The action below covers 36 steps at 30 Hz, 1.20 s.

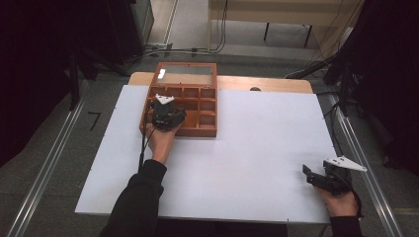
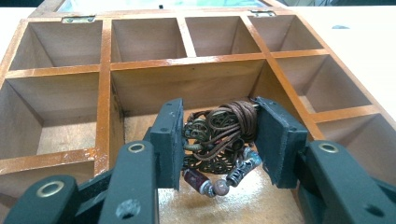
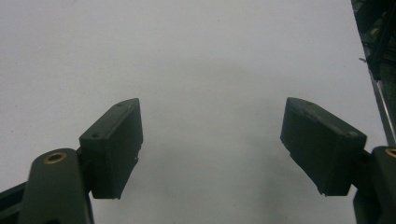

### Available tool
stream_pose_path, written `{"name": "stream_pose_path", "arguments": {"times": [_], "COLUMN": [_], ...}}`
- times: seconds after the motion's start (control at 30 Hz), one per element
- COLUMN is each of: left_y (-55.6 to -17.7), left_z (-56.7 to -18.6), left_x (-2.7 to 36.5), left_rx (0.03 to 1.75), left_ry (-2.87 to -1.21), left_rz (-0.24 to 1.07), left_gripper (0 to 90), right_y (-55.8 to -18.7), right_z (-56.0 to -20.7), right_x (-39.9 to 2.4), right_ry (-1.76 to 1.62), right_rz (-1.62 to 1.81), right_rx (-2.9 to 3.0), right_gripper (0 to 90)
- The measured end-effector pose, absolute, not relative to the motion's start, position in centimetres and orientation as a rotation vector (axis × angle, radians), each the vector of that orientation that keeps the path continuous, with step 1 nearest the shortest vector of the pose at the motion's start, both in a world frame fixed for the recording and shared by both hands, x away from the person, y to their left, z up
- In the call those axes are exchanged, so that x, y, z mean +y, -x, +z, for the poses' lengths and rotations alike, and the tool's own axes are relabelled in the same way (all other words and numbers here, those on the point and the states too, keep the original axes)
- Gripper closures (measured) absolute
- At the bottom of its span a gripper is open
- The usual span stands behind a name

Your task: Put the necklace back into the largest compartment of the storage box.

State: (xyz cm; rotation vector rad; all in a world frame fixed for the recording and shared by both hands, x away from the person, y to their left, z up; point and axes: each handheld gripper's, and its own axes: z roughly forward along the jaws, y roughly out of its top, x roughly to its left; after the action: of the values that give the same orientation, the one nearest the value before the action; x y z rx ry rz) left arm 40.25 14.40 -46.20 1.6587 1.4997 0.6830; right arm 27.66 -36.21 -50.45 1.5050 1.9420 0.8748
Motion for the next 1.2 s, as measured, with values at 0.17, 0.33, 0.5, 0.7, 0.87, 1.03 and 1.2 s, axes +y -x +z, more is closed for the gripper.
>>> {"name": "stream_pose_path", "arguments": {"times": [0.17, 0.33, 0.5, 0.7, 0.87, 1.03, 1.2], "left_y": [-40.7, -40.9, -41.0, -40.8, -40.6, -40.2, -39.6], "left_z": [-46.3, -46.5, -46.6, -46.3, -46.1, -45.7, -45.4], "left_x": [14.5, 14.6, 14.8, 15.0, 15.1, 15.4, 15.3], "left_rx": [1.51, 1.514, 1.511, 1.511, 1.51, 1.507, 1.484], "left_ry": [-1.656, -1.66, -1.663, -1.651, -1.654, -1.65, -1.662], "left_rz": [0.694, 0.69, 0.689, 0.675, 0.673, 0.653, 0.635], "left_gripper": [55.3, 55.3, 54.6, 46.3, 44.3, 41.8, 39.4], "right_y": [-27.7, -27.7, -27.7, -27.7, -27.8, -27.8, -27.7], "right_z": [-50.5, -50.5, -50.5, -50.5, -50.5, -50.5, -50.5], "right_x": [-36.2, -36.2, -36.2, -36.2, -36.1, -36.1, -36.1], "right_ry": [-1.505, -1.505, -1.503, -1.504, -1.501, -1.503, -1.503], "right_rz": [0.875, 0.871, 0.874, 0.872, 0.872, 0.873, 0.872], "right_rx": [1.943, 1.945, 1.945, 1.945, 1.946, 1.946, 1.945], "right_gripper": [19.5, 19.5, 19.5, 19.5, 19.5, 19.5, 19.5]}}
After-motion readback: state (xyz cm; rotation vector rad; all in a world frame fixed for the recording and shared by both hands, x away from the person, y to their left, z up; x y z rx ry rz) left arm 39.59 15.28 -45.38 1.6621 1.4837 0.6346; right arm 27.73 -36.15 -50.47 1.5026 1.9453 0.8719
